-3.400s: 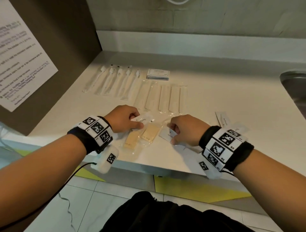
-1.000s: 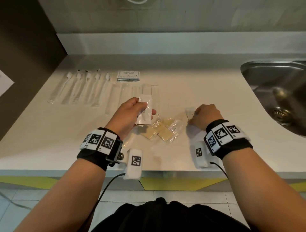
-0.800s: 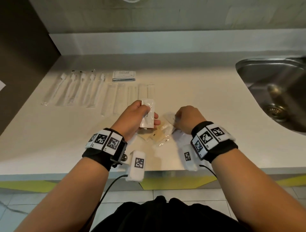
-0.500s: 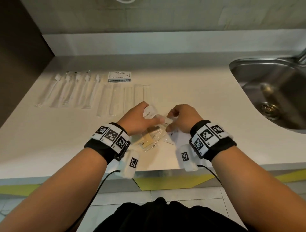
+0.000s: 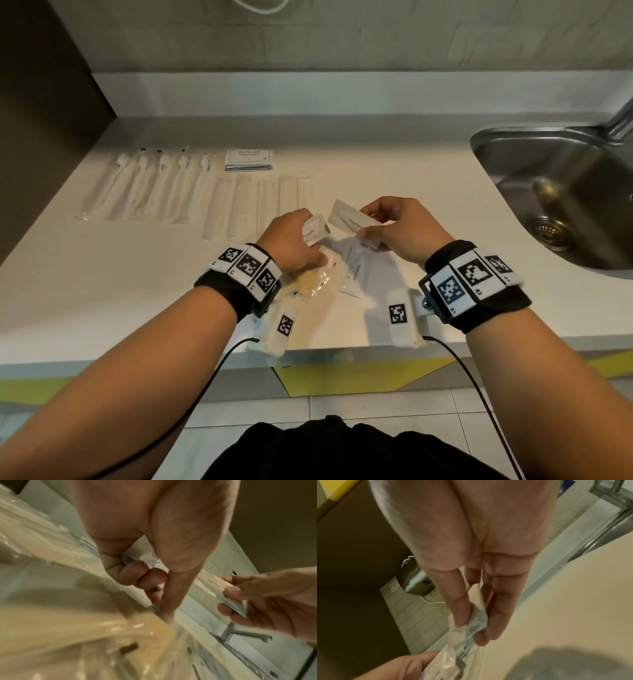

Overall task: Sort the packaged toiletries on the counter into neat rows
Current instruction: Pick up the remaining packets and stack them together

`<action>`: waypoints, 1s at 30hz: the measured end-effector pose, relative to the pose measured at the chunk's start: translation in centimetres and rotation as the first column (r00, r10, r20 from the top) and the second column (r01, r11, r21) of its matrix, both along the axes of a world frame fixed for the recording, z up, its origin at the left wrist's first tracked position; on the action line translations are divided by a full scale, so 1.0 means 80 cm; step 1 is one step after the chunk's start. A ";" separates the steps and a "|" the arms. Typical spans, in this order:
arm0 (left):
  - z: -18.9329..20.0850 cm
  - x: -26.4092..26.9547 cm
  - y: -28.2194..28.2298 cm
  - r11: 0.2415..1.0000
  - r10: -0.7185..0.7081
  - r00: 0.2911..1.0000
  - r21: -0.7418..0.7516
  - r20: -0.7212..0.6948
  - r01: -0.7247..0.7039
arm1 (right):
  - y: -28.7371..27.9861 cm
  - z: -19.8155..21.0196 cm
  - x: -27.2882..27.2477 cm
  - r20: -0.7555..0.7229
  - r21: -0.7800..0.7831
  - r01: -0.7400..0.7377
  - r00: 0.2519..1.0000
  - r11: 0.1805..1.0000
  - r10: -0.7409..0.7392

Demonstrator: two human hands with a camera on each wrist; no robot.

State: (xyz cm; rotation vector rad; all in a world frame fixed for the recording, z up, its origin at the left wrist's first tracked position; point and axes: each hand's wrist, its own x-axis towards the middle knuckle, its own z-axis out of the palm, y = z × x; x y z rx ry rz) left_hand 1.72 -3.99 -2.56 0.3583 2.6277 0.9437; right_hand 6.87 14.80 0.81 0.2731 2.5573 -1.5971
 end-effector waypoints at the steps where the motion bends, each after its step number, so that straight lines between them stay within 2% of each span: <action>1: 0.001 -0.002 -0.002 0.996 0.042 0.999 0.072 0.008 -0.042 | 0.001 0.001 0.001 0.013 0.022 -0.019 1.000 1.000 0.019; 6: 0.018 -0.005 -0.014 0.909 0.179 0.983 0.376 0.035 -0.179 | 0.007 0.006 0.006 0.071 0.216 -0.122 0.992 0.969 0.109; 11: 0.036 -0.006 -0.023 0.855 0.210 0.978 0.481 0.021 -0.194 | 0.007 0.008 0.010 0.137 0.274 -0.166 0.982 0.947 0.132; 16: 0.044 -0.003 -0.033 0.839 0.182 0.981 0.510 0.072 -0.193 | 0.005 0.016 0.012 0.064 0.260 -0.106 0.994 0.960 0.092; 21: 0.044 -0.001 -0.042 0.866 0.174 0.983 0.465 0.067 -0.185 | -0.008 0.033 0.005 -0.037 0.191 -0.150 0.986 0.970 0.160; 26: 0.044 0.006 -0.046 0.857 0.156 0.984 0.483 0.084 -0.177 | -0.021 0.040 -0.004 -0.073 0.111 -0.197 0.976 0.974 0.206; 30: 0.046 0.009 -0.052 0.839 0.162 0.981 0.509 0.107 -0.194 | -0.026 0.037 -0.012 -0.073 0.112 -0.166 0.982 0.980 0.174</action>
